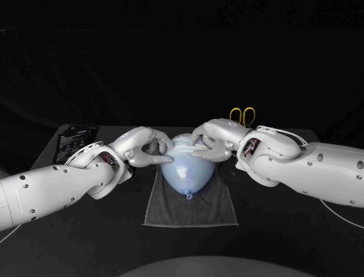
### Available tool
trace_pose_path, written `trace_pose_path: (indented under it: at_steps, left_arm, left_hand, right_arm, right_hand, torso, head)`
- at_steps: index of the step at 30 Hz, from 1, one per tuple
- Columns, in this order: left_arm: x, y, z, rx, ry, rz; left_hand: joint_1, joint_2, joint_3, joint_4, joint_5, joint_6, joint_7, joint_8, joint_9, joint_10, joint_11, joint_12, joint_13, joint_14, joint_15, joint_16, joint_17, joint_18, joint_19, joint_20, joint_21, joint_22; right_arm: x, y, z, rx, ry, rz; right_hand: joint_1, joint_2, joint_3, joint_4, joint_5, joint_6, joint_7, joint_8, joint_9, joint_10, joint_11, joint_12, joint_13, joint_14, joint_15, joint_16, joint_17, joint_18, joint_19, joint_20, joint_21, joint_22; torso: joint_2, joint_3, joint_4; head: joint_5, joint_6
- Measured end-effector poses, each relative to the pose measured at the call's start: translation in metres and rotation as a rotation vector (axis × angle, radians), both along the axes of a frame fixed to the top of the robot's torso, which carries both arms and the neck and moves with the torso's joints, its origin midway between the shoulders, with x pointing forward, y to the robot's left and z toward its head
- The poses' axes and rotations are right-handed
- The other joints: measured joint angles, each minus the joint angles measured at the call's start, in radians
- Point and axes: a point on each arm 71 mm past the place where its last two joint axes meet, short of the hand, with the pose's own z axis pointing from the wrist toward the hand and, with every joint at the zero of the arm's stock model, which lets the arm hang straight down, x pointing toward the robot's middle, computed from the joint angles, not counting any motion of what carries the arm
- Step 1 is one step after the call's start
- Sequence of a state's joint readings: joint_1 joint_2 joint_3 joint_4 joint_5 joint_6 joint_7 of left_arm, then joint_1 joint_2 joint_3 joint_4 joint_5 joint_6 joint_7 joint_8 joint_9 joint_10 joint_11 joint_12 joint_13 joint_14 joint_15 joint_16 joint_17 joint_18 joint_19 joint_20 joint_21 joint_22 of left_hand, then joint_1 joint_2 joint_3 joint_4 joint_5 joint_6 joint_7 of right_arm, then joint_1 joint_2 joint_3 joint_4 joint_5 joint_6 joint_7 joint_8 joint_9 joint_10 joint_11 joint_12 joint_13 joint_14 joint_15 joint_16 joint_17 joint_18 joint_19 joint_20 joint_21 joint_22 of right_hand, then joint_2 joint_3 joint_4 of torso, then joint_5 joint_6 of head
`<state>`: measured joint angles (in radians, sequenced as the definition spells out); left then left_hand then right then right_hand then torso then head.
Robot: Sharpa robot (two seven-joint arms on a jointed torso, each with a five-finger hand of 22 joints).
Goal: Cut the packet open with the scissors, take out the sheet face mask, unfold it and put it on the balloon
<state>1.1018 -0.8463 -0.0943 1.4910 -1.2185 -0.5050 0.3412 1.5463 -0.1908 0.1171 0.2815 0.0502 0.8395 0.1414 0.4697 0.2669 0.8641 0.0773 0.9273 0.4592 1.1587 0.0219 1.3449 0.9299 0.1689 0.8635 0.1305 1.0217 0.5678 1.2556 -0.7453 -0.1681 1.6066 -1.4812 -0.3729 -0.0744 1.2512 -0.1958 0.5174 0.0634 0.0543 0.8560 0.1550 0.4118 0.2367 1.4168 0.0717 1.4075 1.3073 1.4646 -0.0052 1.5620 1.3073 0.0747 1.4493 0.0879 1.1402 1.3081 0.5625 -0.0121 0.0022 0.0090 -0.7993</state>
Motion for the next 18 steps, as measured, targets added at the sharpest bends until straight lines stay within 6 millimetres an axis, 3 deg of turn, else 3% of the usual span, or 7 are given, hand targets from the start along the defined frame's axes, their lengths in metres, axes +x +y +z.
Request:
trace_pose_path:
  at_steps: [18]
  left_arm:
    - [0.0041,-0.0009,-0.0044,0.052,0.024,0.014]
  left_hand:
    - [0.006,0.006,-0.034,0.004,0.0,0.0,0.0,-0.025,-0.022,0.005,0.005,-0.005,-0.004,0.021,0.003,0.017,0.027,0.0,0.004,0.004,0.008,0.004]
  right_arm:
    - [-0.0004,0.0014,-0.0005,-0.003,0.004,0.001]
  right_hand:
    - [0.0,0.0,-0.004,0.004,0.0,0.0,0.0,0.0,0.0,0.0,0.0,0.0,0.001,0.0,0.0,0.003,0.001,0.0,0.0,0.0,0.0,-0.001]
  torso:
    - [0.0,-0.0001,0.0006]
  head:
    - [-0.003,-0.008]
